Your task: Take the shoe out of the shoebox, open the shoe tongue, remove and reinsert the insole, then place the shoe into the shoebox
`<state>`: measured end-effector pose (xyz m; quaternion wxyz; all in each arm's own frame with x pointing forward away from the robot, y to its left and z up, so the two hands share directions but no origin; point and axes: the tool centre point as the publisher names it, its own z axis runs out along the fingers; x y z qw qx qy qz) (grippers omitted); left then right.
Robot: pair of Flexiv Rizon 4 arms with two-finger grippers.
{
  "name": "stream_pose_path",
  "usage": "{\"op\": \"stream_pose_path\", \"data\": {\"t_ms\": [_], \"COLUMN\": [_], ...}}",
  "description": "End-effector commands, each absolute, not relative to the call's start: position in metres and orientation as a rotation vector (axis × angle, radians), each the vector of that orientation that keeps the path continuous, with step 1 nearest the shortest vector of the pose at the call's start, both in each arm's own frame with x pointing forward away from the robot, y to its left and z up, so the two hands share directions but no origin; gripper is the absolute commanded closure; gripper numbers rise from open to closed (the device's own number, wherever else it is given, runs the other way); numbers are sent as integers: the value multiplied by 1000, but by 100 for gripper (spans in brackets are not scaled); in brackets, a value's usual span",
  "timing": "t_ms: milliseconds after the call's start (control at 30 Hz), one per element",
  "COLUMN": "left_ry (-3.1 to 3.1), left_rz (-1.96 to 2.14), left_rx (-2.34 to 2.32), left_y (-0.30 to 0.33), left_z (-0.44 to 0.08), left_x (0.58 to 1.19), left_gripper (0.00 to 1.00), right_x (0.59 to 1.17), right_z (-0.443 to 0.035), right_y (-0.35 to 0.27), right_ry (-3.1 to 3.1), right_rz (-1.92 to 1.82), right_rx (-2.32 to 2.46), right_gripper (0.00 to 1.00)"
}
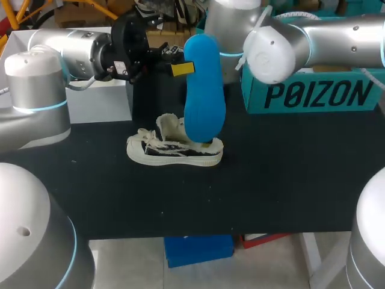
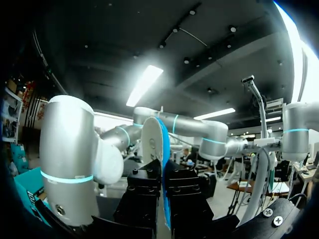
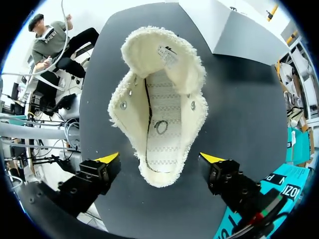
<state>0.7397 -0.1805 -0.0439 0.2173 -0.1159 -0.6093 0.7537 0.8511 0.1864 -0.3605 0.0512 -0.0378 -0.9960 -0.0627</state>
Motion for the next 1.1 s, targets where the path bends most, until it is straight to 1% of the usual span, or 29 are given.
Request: {"op": "stream_pose_path", "data": {"t_ms": [33,700,1100], "left_ry": [-1690,-1690,-1690], "left_rz": [2091,2091,2091], "left_rx": [-319,-319,-319], "left_y": [-181,-181,-181], "left_z": [-45,-45,-45], "left_x": [739,739,739], "left_gripper": [100,100,100], "right_x": [849,850,839], "right_z": [-363,-363,-362], "right_y": [194,197,180], "right_ry": [-3042,-3054,-3076], "right_rz": [-113,-151,-340], "right_rx": [-114,-84,-117], "right_gripper": [0,0,0]}}
